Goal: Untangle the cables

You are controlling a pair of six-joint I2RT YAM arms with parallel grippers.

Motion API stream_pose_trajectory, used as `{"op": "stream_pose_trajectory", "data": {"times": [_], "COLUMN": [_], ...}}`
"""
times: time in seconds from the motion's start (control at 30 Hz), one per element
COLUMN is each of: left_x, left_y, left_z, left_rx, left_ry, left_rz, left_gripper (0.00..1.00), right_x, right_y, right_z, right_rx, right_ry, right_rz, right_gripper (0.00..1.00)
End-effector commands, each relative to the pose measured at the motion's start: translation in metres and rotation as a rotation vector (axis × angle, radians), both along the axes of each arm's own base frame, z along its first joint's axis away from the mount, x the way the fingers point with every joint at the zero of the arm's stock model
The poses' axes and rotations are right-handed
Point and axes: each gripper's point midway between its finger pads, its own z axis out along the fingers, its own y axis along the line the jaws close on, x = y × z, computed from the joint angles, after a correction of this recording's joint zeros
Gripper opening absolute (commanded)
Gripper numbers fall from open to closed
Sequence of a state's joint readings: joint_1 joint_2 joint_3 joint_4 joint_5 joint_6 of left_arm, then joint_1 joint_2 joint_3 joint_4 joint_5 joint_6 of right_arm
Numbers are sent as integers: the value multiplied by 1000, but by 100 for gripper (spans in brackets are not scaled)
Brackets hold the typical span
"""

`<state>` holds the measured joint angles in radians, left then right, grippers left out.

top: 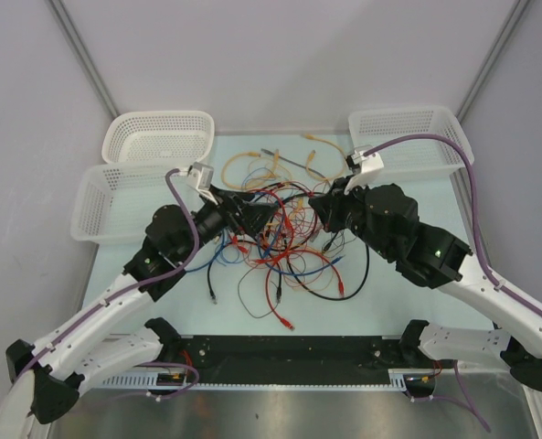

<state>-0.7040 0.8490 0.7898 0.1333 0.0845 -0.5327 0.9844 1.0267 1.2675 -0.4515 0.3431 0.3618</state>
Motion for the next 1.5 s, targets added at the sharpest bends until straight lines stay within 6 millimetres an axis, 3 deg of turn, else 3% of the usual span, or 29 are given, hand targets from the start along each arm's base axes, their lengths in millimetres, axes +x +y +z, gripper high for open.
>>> {"op": "stream_pose_trajectory", "data": {"times": [0.0,0.1,0.13,0.17,0.2,0.23,0.27,0.3,0.37,0.4,0.43,0.47,0.5,0.57,0.6,0.67,0.7,0.77,0.8,0.87,0.9,0.97,1.0,1.13,1.3,1.47], "left_x": [0,6,8,11,12,14,15,19,20,20,22,26,26,29,26,31,27,34,28,34,28,27,27,20,24,24], "left_y": [-16,-23,-24,-25,-24,-22,-20,-13,-6,-1,5,10,16,18,21,17,21,17,23,21,26,27,30,35,27,24], "left_z": [9,3,2,-2,5,7,4,19,25,48,49,58,85,100,127,140,171,179,207,214,234,245,259,276,264,259], "left_rx": [-42,-17,-10,8,7,17,43,36,76,65,100,104,77,76,43,59,27,65,31,52,24,32,17,-7,-6,-3], "left_ry": [-40,-24,-21,-7,-17,-17,-2,-20,-19,-48,-39,-45,-78,-87,-124,-130,-173,-172,-214,-218,-249,-266,-288,-318,-290,-277], "left_rz": [-71,-78,-75,-70,-62,-49,-35,4,36,59,87,124,147,169,174,172,177,179,186,196,203,207,215,218,195,183], "left_gripper": [96,61,39,28,18,0,0,0,0,0,0,0,0,0,0,0,0,0,0,0,0,0,0,0,0,0], "right_x": [-5,-7,-8,-7,-7,-7,-5,-4,-1,0,1,3,4,8,10,11,11,10,12,13,14,15,16,22,35,53], "right_y": [10,15,16,15,14,13,9,7,-1,-4,-9,-14,-16,-22,-23,-24,-25,-25,-25,-24,-23,-21,-18,-5,25,59], "right_z": [10,9,8,7,7,5,4,4,2,2,1,0,-2,-9,-13,-22,-22,-27,-25,-29,-24,-24,-18,-8,12,3], "right_rx": [30,33,30,27,25,18,18,16,9,6,0,-6,-11,-35,-41,-46,-41,-31,-17,-20,-4,-4,15,56,125,168], "right_ry": [-16,-10,-6,-3,-3,2,4,5,10,11,12,11,15,8,8,14,12,0,-10,-19,-34,-48,-64,-119,-215,-219], "right_rz": [52,78,84,79,74,68,46,33,-9,-26,-45,-74,-88,-122,-132,-137,-136,-135,-137,-130,-127,-113,-109,-71,-11,49], "right_gripper": [0,0,0,0,9,25,56,69,87,91,93,94,94,93,93,91,90,88,88,87,87,87,87,88,88,87]}}
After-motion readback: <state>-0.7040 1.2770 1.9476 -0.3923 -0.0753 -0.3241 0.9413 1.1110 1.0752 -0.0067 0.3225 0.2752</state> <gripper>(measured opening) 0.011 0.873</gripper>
